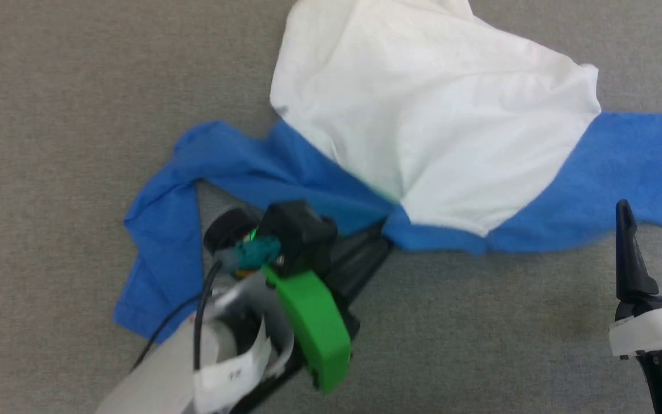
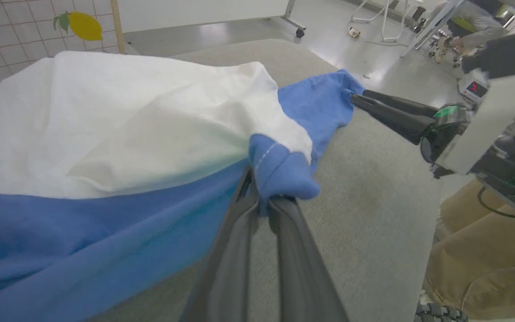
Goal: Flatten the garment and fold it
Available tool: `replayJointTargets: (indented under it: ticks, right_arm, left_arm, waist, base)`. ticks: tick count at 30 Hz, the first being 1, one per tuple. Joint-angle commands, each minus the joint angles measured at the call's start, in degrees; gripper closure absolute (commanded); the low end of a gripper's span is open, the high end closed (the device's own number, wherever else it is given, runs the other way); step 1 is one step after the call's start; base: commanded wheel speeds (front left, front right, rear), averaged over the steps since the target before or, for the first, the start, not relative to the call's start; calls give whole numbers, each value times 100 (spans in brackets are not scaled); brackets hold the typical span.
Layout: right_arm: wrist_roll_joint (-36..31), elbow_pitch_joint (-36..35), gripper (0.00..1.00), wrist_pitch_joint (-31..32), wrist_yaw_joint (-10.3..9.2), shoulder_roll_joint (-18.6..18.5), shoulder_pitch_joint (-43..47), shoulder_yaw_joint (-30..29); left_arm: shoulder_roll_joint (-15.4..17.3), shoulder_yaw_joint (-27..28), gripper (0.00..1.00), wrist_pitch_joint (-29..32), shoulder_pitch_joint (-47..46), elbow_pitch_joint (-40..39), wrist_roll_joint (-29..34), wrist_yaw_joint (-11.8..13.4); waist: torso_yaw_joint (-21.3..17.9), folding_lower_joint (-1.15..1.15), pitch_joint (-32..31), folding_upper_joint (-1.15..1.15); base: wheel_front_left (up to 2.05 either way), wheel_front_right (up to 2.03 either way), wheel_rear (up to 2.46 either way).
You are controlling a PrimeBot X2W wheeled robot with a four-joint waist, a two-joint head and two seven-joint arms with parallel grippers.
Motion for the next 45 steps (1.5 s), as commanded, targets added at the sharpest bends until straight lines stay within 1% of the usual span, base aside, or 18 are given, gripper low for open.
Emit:
replayJointTargets:
  ticks: [1, 5, 8, 9, 10, 11, 15, 18, 21, 24, 26, 28, 31, 33, 35, 37, 40, 45]
  right_arm:
    - [6, 6, 0, 29, -9, 5, 45, 5]
    - [31, 12, 0, 71, -9, 5, 153, -10]
    - [38, 38, 0, 134, -9, 5, 247, -34]
    - [39, 42, 0, 149, -9, 5, 267, -38]
    - [37, 48, 0, 166, -9, 5, 280, -34]
    - [30, 52, 0, 188, -9, 5, 293, -30]
    - [3, 54, 0, 244, -9, 5, 305, -2]
    - [-34, 40, 0, 281, -9, 5, 322, -11]
    - [-57, 34, 0, 314, -9, 5, 382, -28]
    - [-60, 8, 0, 343, -9, 5, 462, -56]
    - [-62, -19, 0, 365, -9, 5, 502, -76]
    - [-69, -56, 0, 385, -9, 5, 520, -91]
    - [-69, -97, 0, 403, -9, 5, 529, -96]
    - [-66, -114, 0, 409, -9, 5, 524, -78]
    - [-63, -122, 0, 410, -9, 5, 527, -55]
    - [-60, -127, 0, 409, -9, 5, 536, -43]
    - [-54, -142, 0, 406, -9, 5, 545, -35]
    - [-162, -294, 0, 478, -9, -25, 325, -8]
  left_arm:
    - [143, 21, 100, 129, 283, -266, -137, 106]
    - [525, -108, 100, 554, 1200, -828, -322, 559]
    - [614, -300, 100, 629, 1804, -716, -454, 754]
    - [620, -341, 92, 589, 1971, -562, -480, 800]
    - [644, -375, 55, 544, 2055, -391, -427, 824]
    - [641, -435, 0, 467, 2122, -148, -370, 804]
    - [356, -491, 0, -55, 2127, 618, -212, 749]
    - [84, -354, 0, -516, 2019, 777, -228, 722]
    - [-138, 0, 0, -949, 2049, 563, -636, 655]
    - [-161, 392, 0, -1229, 2184, 210, -1089, 574]
    - [-120, 706, 0, -1491, 2278, -30, -1206, 614]
    - [-86, 1085, 0, -1919, 2327, -133, -998, 833]
    - [-103, 1514, 0, -2797, 2308, -20, -225, 1284]
    - [-134, 1625, 0, -3236, 2287, 173, 325, 1577]
    - [-232, 1691, 0, -3439, 2270, 350, 788, 1838]
    - [-328, 1714, 0, -3521, 2267, 478, 1224, 2033]
    - [-542, 1780, 0, -3551, 2280, 506, 1596, 2143]
    - [-828, 1907, 0, -3555, 2330, 512, 1868, 1917]
  waist:
    - [172, 0, -234, 0]
    - [238, 0, -348, 0]
    - [286, 0, -375, 0]
    - [304, 0, -383, 0]
    - [316, 0, -389, 0]
    - [338, 0, -398, 0]
    - [389, 0, -453, 0]
    - [434, 0, -520, 0]
    - [474, 0, -639, 0]
    - [518, 0, -736, 0]
    - [550, 0, -784, 0]
    - [582, 0, -812, 0]
    - [621, 0, -828, 0]
    - [637, 0, -832, 0]
    - [642, 0, -838, 0]
    - [645, 0, -845, 0]
    - [645, 0, -831, 0]
    - [646, 0, -683, 0]
  base:
    - [0, 0, 0]
    - [0, 0, 0]
    - [0, 0, 0]
    - [0, 0, 0]
    - [0, 0, 0]
    - [0, 0, 0]
    - [0, 0, 0]
    - [0, 0, 0]
    - [0, 0, 0]
    - [0, 0, 0]
    - [0, 0, 0]
    - [0, 0, 0]
    - [0, 0, 0]
    - [0, 0, 0]
    - [0, 0, 0]
    - [0, 0, 0]
    - [0, 0, 0]
    - [0, 0, 0]
